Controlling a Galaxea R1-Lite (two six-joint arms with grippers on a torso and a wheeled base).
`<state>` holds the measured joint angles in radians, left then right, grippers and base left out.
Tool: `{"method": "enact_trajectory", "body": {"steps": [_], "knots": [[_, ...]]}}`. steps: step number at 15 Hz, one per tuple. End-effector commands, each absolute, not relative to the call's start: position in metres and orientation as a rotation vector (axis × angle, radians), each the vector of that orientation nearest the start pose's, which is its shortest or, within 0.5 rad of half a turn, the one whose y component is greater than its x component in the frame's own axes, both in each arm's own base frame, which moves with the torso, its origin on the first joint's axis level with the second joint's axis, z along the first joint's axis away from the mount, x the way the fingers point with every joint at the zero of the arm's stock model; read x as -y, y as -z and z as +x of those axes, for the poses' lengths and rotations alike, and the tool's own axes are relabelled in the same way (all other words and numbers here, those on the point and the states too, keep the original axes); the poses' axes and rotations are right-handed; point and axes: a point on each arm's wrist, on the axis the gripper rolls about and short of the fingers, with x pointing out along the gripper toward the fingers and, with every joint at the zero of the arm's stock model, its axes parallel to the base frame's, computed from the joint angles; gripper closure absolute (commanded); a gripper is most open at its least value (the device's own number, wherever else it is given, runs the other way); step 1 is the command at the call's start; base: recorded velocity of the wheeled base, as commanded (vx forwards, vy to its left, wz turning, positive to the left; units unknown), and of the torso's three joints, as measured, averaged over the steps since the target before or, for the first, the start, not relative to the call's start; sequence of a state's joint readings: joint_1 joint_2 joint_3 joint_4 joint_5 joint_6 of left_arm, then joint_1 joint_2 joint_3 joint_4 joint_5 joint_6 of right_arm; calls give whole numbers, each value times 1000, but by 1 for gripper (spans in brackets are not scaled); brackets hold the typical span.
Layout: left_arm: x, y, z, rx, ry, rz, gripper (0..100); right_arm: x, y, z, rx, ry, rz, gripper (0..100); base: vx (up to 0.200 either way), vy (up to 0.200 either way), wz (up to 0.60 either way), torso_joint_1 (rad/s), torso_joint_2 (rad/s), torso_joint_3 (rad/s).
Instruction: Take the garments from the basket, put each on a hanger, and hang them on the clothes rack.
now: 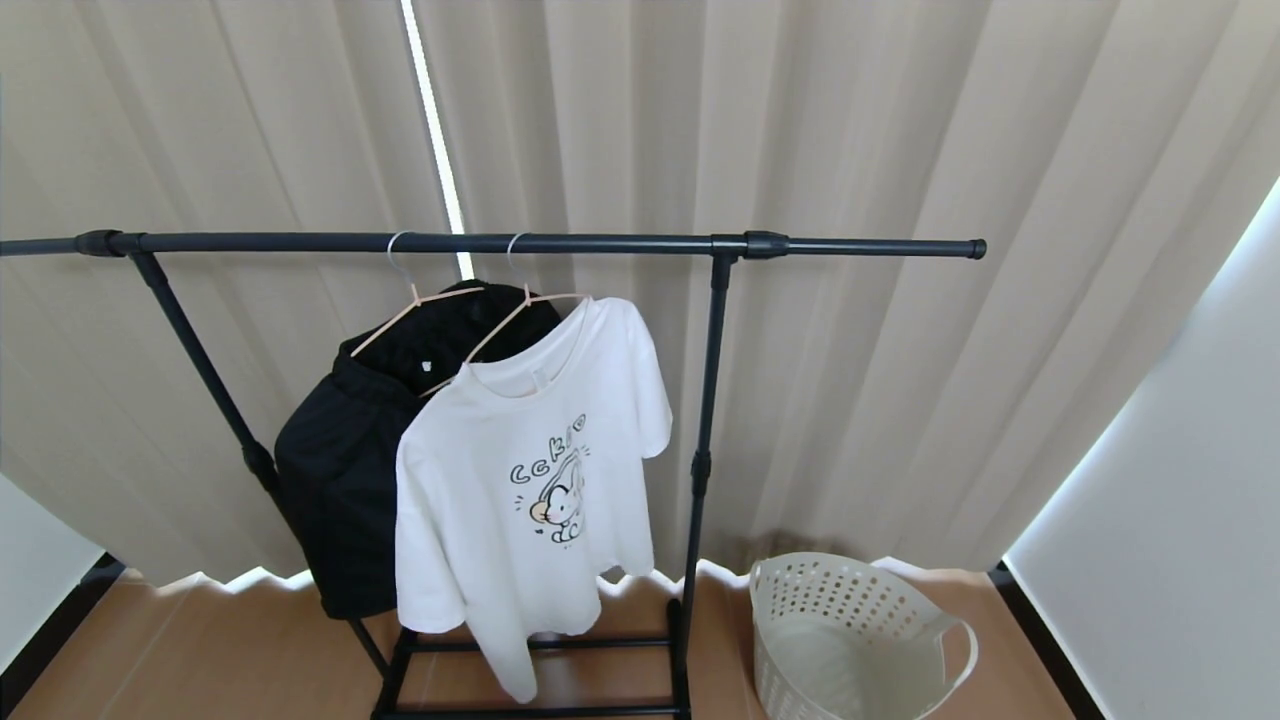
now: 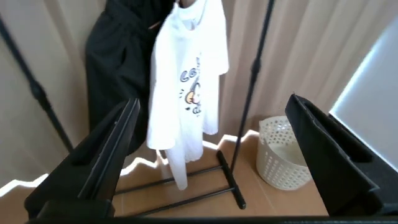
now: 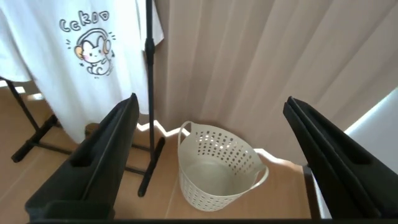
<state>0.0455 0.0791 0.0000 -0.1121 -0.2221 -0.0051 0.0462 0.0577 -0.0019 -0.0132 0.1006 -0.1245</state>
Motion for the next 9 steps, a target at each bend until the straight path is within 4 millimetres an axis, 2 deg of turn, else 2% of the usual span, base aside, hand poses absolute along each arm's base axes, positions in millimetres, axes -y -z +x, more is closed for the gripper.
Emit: {"method": "enact_trajectory", "body": {"steps": [1,4,9], "knots": [[6,-89,-16,28,164,-10,0,-2,-77,-23,22,-109,-117,0,0,0,0,0,0,0],[6,-89,-17,35,175,-77,0,-2,-77,-23,18,-87,-51,0,0,0,0,0,0,0],[6,-90,-17,39,176,-105,0,-2,-77,-23,13,-87,-59,0,0,0,0,0,0,0]]}}
